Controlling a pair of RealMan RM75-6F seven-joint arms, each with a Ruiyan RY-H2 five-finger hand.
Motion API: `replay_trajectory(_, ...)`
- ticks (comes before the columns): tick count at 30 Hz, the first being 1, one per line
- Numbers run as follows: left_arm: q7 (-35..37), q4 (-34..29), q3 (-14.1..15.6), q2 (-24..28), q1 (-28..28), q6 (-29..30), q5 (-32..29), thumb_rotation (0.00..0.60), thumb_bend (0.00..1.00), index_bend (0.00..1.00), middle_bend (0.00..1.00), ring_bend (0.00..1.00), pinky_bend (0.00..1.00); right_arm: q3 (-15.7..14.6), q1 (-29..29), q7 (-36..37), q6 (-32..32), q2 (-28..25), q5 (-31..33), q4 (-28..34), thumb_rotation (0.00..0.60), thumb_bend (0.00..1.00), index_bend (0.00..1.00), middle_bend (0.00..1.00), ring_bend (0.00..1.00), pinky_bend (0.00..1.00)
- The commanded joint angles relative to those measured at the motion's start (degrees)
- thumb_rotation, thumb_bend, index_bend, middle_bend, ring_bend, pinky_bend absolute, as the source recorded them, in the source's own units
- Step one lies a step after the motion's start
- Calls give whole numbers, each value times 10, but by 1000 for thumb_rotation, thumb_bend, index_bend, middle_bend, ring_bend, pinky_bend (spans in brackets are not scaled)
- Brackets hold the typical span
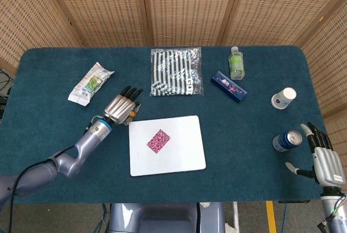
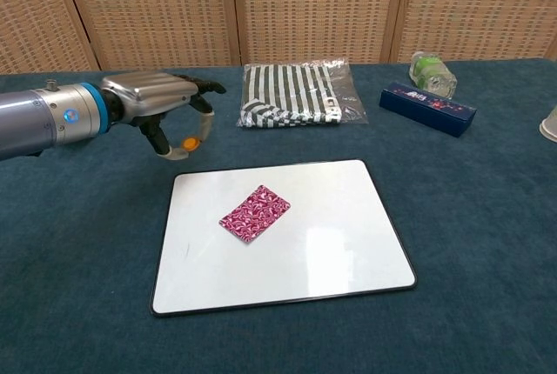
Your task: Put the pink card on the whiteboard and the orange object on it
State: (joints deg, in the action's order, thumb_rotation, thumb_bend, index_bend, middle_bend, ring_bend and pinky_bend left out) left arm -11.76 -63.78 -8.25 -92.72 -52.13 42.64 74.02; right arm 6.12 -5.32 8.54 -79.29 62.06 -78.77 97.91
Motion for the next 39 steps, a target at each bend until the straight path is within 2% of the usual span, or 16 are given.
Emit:
replay_trajectory(1, -41, -61, 8, 9, -1, 11, 3, 600, 347, 710, 0, 0, 0, 0, 1, 3, -1, 0, -1, -1, 600, 53, 0, 0, 0, 0)
replay_trajectory(9, -107, -126, 18, -15, -9, 8, -17, 600, 348, 710, 0, 0, 0, -1, 2, 10, -2, -2, -2, -4, 600, 53, 0, 0, 0, 0)
replay_trajectory(16, -161, -118, 20, -51, -18, 6, -57, 600, 349, 710, 0, 0, 0, -1, 3, 16, -2, -2, -3, -7, 600, 53, 0, 0, 0, 0)
replay_trajectory(22, -177, -109, 20, -68, -23, 2, -80, 600, 346, 703, 0, 0, 0, -1, 2, 15, -1, -2, -4, -7, 600, 53, 0, 0, 0, 0)
replay_trajectory(23, -178, -108, 21, -70, -24, 2, -81, 600, 346, 681, 0, 0, 0, -1, 2, 15, -2, -2, -4, -7, 600, 53, 0, 0, 0, 0)
replay_trajectory(24, -179, -107, 21, -71, -24, 2, -83, 600, 344, 605, 0, 0, 0, -1, 2, 16, -2, -2, -4, -7, 600, 53, 0, 0, 0, 0)
replay_trajectory(28, -187, -103, 26, -72, -27, -3, -89, 600, 328, 77, 0, 0, 0, -2, 2, 14, 0, -3, -4, -7, 600, 53, 0, 0, 0, 0)
replay_trajectory(29, -186, -104, 26, -72, -27, -5, -92, 600, 323, 30, 0, 0, 0, -2, 2, 14, 0, -3, -4, -7, 600, 53, 0, 0, 0, 0)
replay_trajectory(30, -184, -105, 26, -72, -28, -6, -92, 600, 317, 2, 0, 0, 0, -2, 2, 14, 0, -3, -4, -7, 600, 53, 0, 0, 0, 0)
replay_trajectory(34, -160, -116, 24, -66, -24, 7, -74, 600, 291, 0, 0, 0, 0, -2, 2, 13, -1, -3, -5, -8, 600, 53, 0, 0, 0, 0)
replay_trajectory(39, -126, -150, 25, -24, -7, 58, -19, 600, 225, 0, 0, 0, 0, -2, 2, 10, -4, -1, -6, -8, 600, 53, 0, 0, 0, 0)
